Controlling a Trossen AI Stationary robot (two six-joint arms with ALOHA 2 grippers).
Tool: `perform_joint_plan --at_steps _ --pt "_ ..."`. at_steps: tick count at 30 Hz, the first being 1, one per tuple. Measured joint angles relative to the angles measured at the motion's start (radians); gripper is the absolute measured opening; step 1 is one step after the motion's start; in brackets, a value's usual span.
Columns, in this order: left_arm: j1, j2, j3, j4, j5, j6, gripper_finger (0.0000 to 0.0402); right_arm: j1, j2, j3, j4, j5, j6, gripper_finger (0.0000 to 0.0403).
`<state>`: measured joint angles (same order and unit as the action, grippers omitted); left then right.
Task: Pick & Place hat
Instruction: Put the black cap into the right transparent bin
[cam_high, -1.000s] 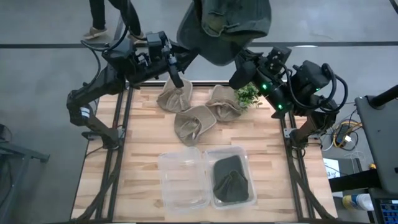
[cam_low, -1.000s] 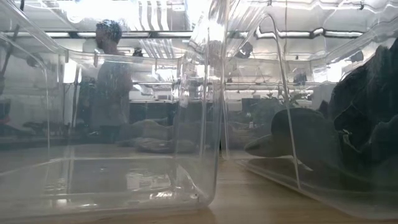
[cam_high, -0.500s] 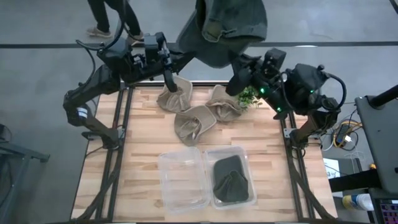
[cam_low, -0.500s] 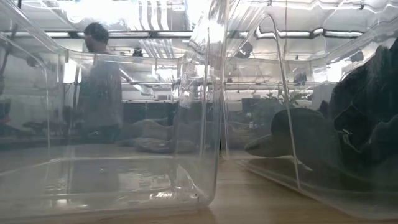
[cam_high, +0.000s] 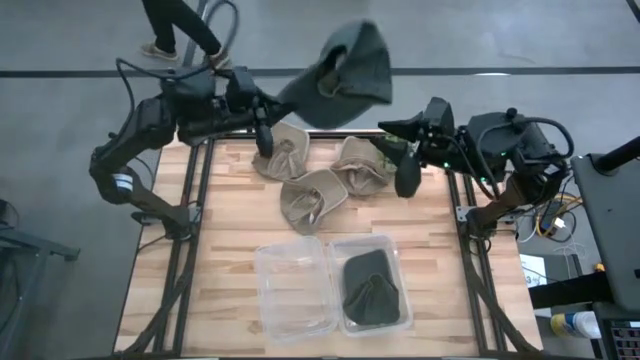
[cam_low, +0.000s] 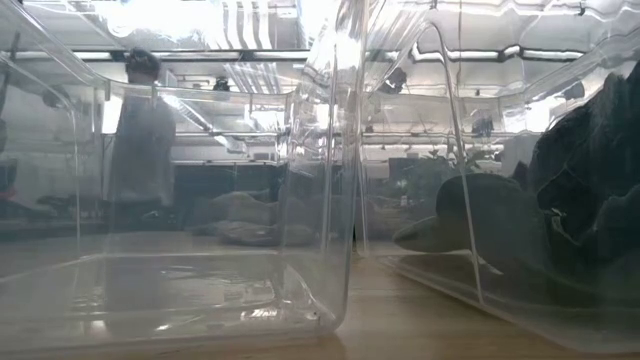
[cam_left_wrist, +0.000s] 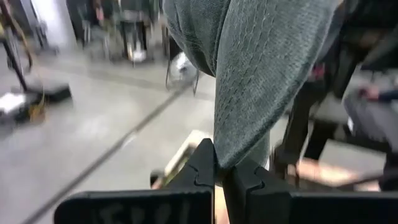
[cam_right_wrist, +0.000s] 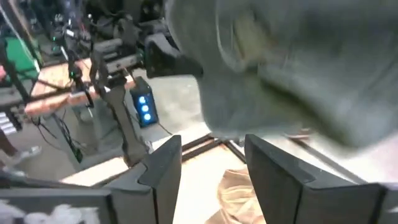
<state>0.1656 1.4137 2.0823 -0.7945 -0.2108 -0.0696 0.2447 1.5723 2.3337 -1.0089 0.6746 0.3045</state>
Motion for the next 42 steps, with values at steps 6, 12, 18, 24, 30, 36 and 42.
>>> perform_joint_plan --at_steps 6,12,18,24,30,36,42 --pt "0.0 0.021 -0.002 -0.266 0.007 -0.024 0.0006 0.0 -0.004 0.01 0.03 -0.029 -0.129 0.0163" --pt "-0.001 0.042 -0.003 -0.461 0.013 -0.04 0.0006 -0.004 -0.009 0.023 0.16 -0.019 -0.294 0.0158" --pt "-0.008 0.065 -0.006 -0.553 0.026 -0.004 0.0005 -0.061 0.024 0.023 0.147 -0.018 -0.373 0.0179" --pt "-0.007 0.105 -0.008 -0.65 -0.006 0.057 0.0005 -0.12 0.095 0.023 0.141 -0.041 -0.396 0.0214" --pt "-0.007 0.133 -0.008 -0.708 -0.081 0.125 0.0005 -0.179 0.177 0.023 0.07 -0.082 -0.363 0.0227" --pt "-0.006 0.165 -0.009 -0.768 -0.172 0.167 0.0005 -0.224 0.261 0.022 -0.031 -0.173 -0.316 0.0211" --pt "-0.007 0.181 -0.009 -0.777 -0.191 0.183 0.0005 -0.228 0.322 0.022 -0.057 -0.194 -0.333 0.0196"
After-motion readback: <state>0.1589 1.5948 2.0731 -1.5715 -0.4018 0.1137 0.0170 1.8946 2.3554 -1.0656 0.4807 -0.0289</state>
